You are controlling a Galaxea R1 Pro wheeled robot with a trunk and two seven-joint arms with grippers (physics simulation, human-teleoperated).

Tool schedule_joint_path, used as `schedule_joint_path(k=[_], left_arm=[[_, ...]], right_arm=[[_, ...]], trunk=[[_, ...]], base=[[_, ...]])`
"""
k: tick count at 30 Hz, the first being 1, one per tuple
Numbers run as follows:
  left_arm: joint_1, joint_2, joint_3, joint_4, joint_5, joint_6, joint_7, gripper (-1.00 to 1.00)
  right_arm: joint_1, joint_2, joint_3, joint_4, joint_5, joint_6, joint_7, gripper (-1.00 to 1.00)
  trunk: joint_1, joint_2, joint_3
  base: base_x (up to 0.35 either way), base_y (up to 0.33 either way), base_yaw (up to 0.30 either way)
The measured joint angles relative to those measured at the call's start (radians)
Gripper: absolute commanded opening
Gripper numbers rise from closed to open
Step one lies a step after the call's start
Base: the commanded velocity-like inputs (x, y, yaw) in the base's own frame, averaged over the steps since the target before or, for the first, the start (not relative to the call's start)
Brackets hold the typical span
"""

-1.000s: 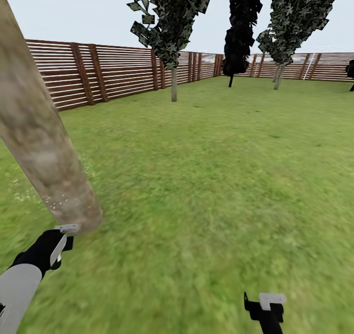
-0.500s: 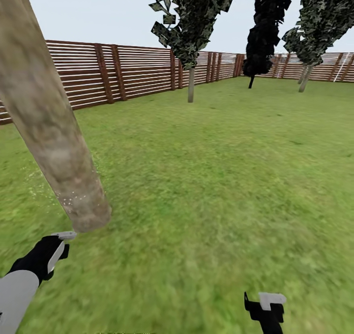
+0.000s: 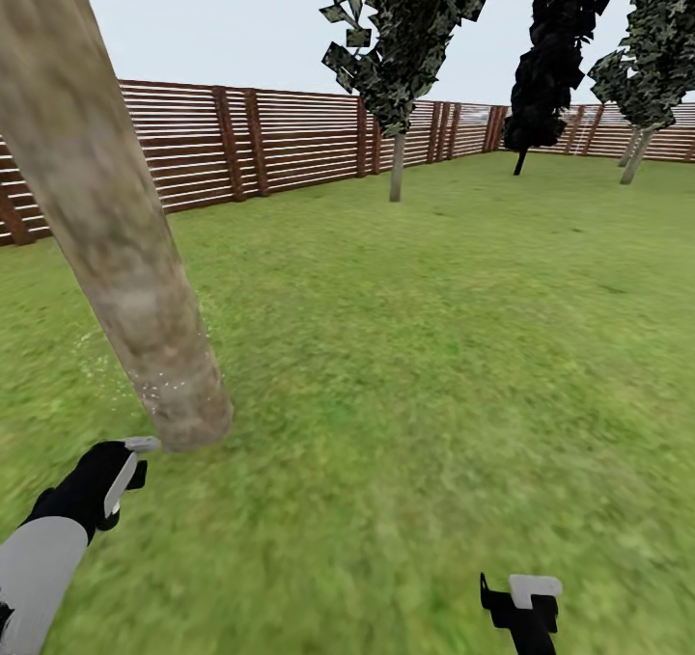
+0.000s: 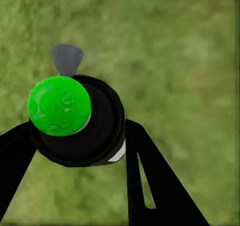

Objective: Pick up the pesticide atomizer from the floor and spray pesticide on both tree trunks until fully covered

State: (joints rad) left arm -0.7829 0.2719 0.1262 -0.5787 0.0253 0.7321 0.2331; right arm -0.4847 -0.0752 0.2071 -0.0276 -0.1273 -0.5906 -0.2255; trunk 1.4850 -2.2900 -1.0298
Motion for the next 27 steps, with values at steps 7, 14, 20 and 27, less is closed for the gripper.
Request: schedule_joint_path(k=[7,14,20,27], left_arm=[[0.001,0.003,-0.002,-0.233,-0.004,0.232,-0.004,-1.0],[0.001,-0.006,-0.001,-0.248,-0.002,0.255,-0.004,-1.0],[-0.045,0.067,0.01,-0.284,-0.012,0.257,-0.017,-1.0],[-0.053,0.084,0.005,-0.283,0.012,0.248,-0.021,-1.0]], right_arm=[[0.0,0.0,0.0,0.0,0.0,0.0,0.0,1.0],[0.0,-0.001,0.0,0.0,0.0,0.0,0.0,1.0],[0.0,0.0,0.0,0.0,0.0,0.0,0.0,1.0],[0.0,0.0,0.0,0.0,0.0,0.0,0.0,1.0]], trunk=[[0.0,0.0,0.0],[0.0,0.0,0.0],[0.0,0.0,0.0],[0.0,0.0,0.0]], base=[[0.236,-0.191,0.24],[0.268,-0.143,0.049],[0.067,-0.003,0.0],[0.0,0.0,0.161]])
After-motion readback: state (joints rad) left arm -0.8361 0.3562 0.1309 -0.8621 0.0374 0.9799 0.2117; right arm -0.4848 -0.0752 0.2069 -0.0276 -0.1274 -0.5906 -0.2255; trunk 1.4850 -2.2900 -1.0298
